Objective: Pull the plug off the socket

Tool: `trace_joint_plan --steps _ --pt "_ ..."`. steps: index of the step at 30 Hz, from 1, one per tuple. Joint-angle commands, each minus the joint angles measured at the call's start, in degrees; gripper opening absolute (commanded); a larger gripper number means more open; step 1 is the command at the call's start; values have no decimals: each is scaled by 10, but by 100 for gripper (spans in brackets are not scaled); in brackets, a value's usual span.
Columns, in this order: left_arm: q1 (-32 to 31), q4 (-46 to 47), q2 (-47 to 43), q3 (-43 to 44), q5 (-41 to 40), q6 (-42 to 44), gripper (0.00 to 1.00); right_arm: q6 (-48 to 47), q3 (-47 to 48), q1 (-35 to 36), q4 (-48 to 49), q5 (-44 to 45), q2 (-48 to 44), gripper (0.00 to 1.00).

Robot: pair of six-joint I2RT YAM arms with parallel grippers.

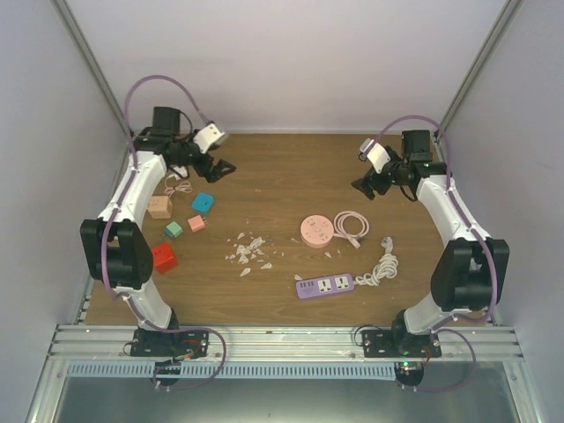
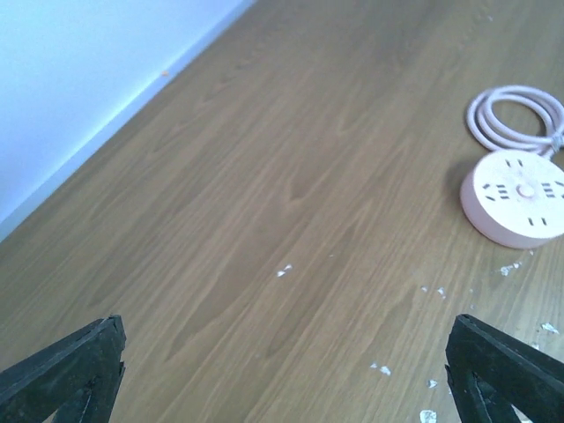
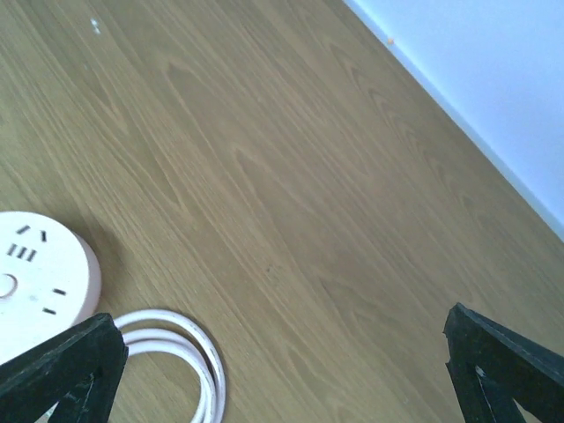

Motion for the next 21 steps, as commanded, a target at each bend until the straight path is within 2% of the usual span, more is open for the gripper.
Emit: trace_joint_plan --steps 1,4,7,11,21 --pt "63 17 0 12 84 -58 99 42 1 -4 25 -64 -31 100" --pt "100 60 -20 -18 100 -96 99 69 -36 -4 74 -104 -56 100" --pt "122 120 -42 -57 60 -150 99 96 -83 -4 137 -129 -80 100" --pt "140 153 -59 -101 35 -169 99 128 -125 -4 183 -145 -94 100" --pt "144 252 -106 -234 -26 -205 99 161 -189 -4 243 -141 -91 100"
